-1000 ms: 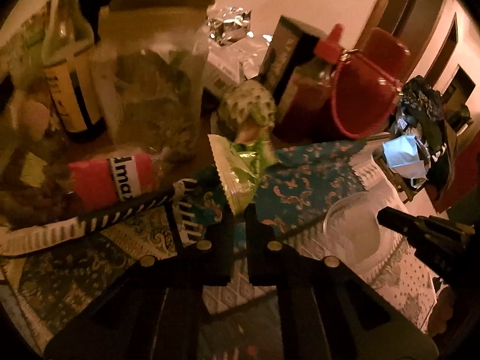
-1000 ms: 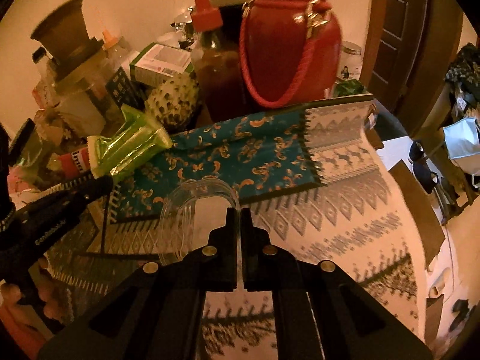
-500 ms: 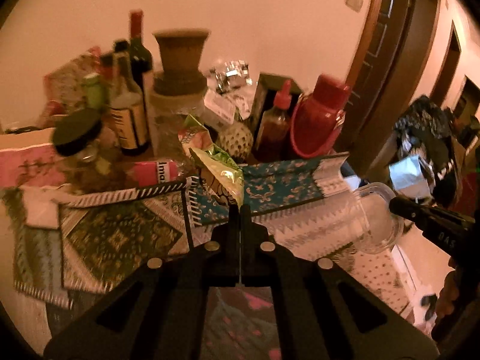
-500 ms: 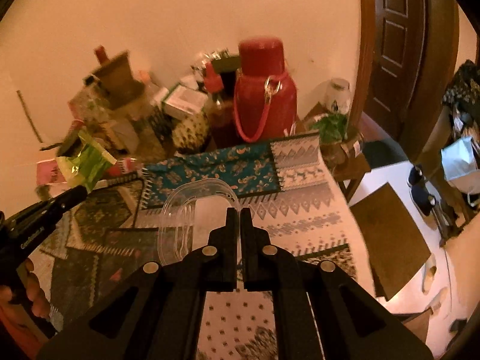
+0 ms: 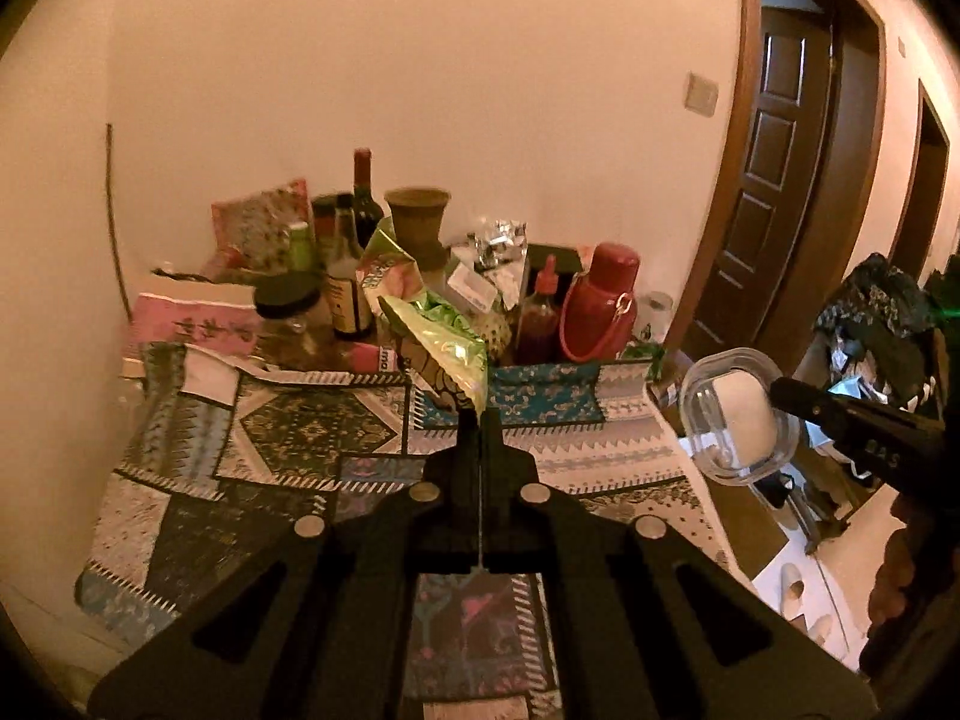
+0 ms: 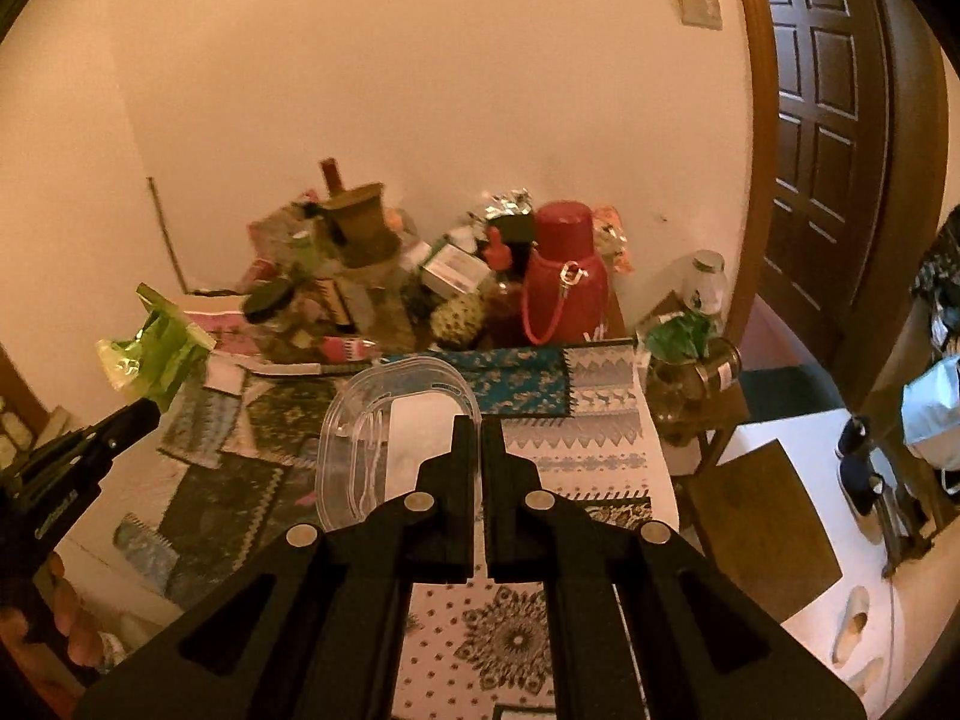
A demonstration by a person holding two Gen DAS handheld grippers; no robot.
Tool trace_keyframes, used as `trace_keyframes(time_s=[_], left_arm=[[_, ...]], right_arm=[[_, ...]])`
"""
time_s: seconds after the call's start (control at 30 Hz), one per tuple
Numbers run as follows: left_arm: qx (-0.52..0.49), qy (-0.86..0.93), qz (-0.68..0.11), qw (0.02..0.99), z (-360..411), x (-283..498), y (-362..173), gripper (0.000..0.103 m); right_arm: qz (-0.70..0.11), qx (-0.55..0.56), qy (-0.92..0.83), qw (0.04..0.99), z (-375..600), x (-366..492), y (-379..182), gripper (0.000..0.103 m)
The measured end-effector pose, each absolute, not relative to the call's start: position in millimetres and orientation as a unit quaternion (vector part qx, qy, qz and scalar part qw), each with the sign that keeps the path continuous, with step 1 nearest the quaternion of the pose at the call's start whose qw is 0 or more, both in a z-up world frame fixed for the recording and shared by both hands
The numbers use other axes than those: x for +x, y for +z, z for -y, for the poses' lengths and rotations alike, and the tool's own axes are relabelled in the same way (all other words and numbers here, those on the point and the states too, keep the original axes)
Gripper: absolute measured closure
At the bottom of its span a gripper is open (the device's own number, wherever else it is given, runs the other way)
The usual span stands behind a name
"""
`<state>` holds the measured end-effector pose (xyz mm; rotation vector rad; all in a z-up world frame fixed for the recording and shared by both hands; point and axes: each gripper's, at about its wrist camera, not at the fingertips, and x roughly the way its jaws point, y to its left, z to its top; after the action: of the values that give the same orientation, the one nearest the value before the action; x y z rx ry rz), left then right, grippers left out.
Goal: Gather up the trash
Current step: 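Lift the green wrapper and clear container up from the table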
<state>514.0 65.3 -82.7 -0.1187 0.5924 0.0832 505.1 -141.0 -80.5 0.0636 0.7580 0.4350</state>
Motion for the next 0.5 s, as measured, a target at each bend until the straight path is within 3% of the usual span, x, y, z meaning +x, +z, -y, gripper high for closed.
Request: trace_keyframes(time_s=[0.5], left_arm=[[-0.052, 0.007, -0.228, 0.972, -75, 385, -35, 0.103]], right_arm=[[-0.297, 0.048, 0.198, 0.933, 135, 397, -22, 0.101]])
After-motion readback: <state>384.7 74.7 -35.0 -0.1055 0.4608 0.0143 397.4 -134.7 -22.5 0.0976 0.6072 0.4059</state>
